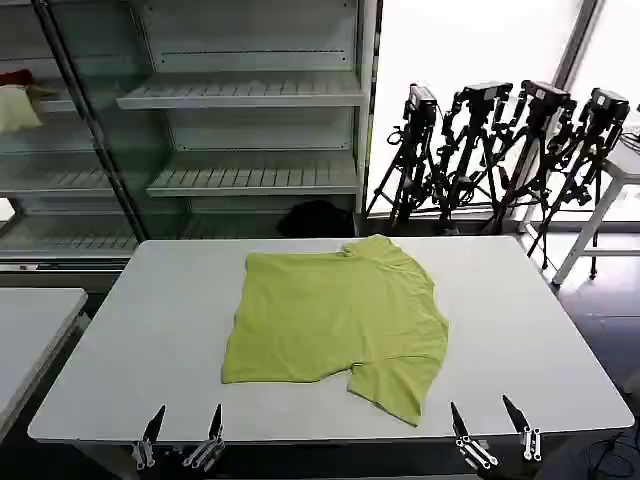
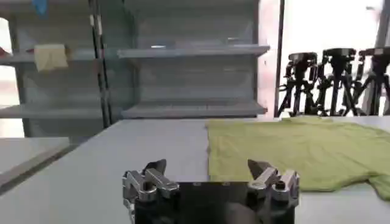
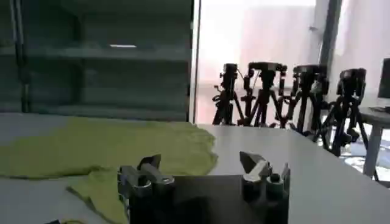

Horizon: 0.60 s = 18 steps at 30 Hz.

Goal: Fold and organize the clothes.

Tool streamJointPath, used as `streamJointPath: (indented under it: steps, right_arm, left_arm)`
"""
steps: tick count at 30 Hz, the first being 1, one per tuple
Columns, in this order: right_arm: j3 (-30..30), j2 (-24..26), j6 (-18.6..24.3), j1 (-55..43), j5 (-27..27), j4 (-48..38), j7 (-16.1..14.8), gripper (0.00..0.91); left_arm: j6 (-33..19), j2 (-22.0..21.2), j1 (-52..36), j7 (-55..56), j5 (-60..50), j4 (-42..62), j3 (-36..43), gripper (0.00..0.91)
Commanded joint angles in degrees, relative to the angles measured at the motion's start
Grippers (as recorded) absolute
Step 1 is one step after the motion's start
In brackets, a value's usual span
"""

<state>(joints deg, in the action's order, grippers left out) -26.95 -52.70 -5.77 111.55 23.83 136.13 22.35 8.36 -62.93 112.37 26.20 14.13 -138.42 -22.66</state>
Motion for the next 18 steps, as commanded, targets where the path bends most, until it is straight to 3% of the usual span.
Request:
streamJointPath:
  steps: [1,8,18]
  right_arm:
    - [6.65,-0.32,-27.38,-12.88,7.17,4.61,3.58,0.907]
    - [11.91,-1.18,-27.45,-17.01,7.52,0.37,4.88,0.907]
    - [14.06,-2.63,-27.43,-18.80,8.13,-1.66,6.03,0.907]
  left_arm:
    - [24.64,4.00,-12.80,-2.78,9.74,-0.93,-1.72,0.907]
    - [24.69,5.40,-16.90,-6.92,11.06,1.77,-1.74,0.907]
    - [24.75,4.92,-21.61,-7.64,15.94,5.14,-1.62,0.907]
